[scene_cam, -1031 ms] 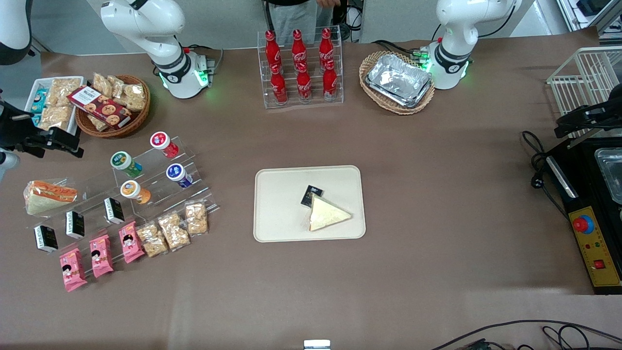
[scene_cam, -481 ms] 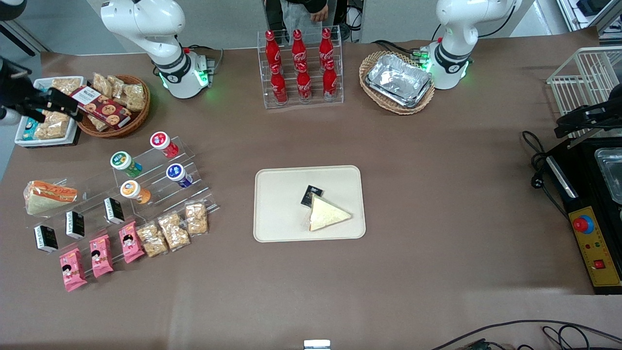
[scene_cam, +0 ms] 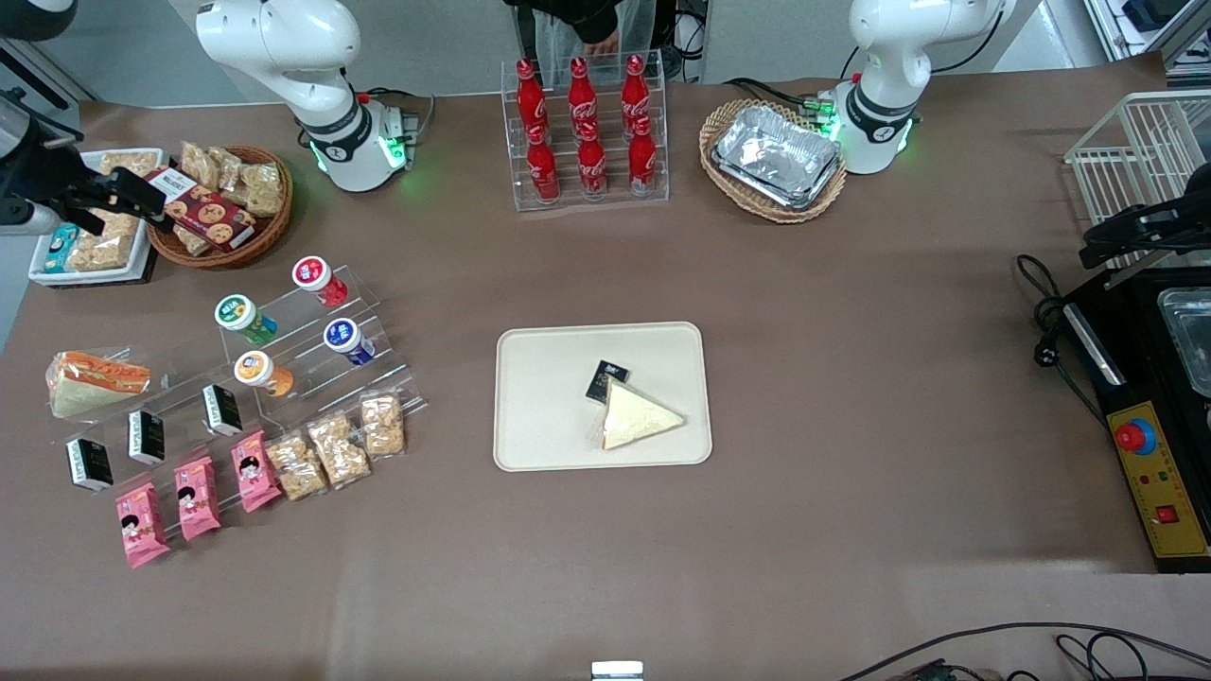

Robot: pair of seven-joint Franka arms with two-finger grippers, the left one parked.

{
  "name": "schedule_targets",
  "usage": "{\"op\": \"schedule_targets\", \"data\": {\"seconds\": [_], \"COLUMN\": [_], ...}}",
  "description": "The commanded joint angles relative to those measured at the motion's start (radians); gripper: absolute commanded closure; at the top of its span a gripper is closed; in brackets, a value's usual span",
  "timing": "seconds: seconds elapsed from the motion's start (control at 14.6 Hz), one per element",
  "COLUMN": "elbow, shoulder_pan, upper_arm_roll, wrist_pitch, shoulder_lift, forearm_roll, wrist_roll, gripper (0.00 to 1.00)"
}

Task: Place green gum on tray
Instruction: 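Move the right gripper down over the green-lidded cup on the display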

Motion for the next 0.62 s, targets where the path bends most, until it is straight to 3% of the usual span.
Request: {"op": "schedule_targets", "data": {"seconds": [0.0, 0.55], "elbow": [-0.140, -0.347], "shoulder_pan": [-0.001, -0.001], "upper_arm_roll": [-0.003, -0.003], "wrist_pitch": [0.149, 0.476], "shoulder_lift": [-0.012, 0.109], "forearm_roll": [-0.003, -0.015], "wrist_roll": [-0.016, -0.016], "gripper": [0.00, 0.00]}}
